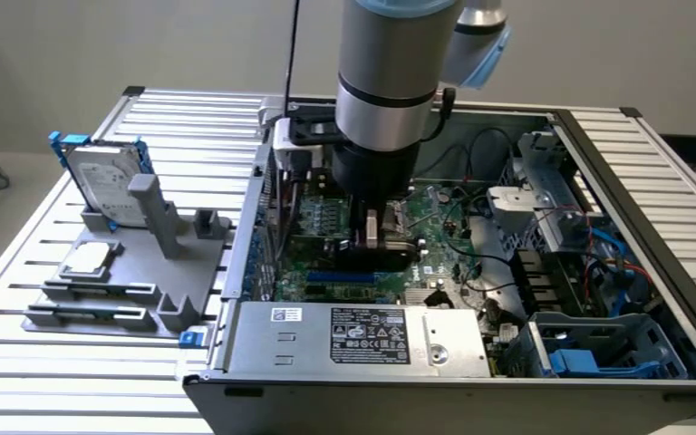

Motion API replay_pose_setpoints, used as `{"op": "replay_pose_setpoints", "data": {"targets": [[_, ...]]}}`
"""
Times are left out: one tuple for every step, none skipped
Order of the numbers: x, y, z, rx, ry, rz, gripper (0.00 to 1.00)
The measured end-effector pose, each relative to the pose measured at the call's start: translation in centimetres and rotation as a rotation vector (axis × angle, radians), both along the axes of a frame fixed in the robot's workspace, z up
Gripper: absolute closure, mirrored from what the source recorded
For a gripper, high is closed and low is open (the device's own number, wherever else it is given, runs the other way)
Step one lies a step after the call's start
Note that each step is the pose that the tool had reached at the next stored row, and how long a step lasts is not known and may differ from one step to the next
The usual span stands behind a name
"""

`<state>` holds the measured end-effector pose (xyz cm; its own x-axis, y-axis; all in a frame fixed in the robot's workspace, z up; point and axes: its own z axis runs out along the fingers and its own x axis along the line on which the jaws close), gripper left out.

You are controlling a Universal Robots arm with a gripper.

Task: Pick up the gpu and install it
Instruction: 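Insert the gpu into the slot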

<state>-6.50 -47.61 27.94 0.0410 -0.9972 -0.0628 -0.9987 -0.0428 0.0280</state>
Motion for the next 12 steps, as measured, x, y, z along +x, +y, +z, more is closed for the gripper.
{"op": "replay_pose_setpoints", "data": {"targets": [[0.11, -0.02, 0.00, 0.0001, 0.0015, 0.000, 0.74], [0.17, -0.06, 0.00, 0.0001, 0.0025, -0.001, 0.74], [0.18, -0.10, 0.00, 0.0000, 0.0029, -0.003, 0.74], [0.18, -0.12, -0.02, 0.0001, 0.0031, -0.007, 0.74], [0.17, -0.13, -0.04, 0.0002, 0.0032, -0.012, 0.74], [0.18, -0.13, -0.08, 0.0002, 0.0032, -0.017, 0.74], [0.18, -0.13, -0.14, 0.0002, 0.0032, -0.024, 0.74], [0.18, -0.13, -0.18, 0.0000, 0.0032, -0.027, 0.74], [0.18, -0.13, -0.22, 0.0001, 0.0032, -0.027, 0.74], [0.18, -0.13, -0.28, 0.0000, 0.0032, -0.027, 0.74], [0.18, -0.13, -0.36, 0.0001, 0.0034, -0.027, 0.74], [0.18, -0.13, -0.42, 0.0000, 0.0037, -0.027, 0.74]]}}
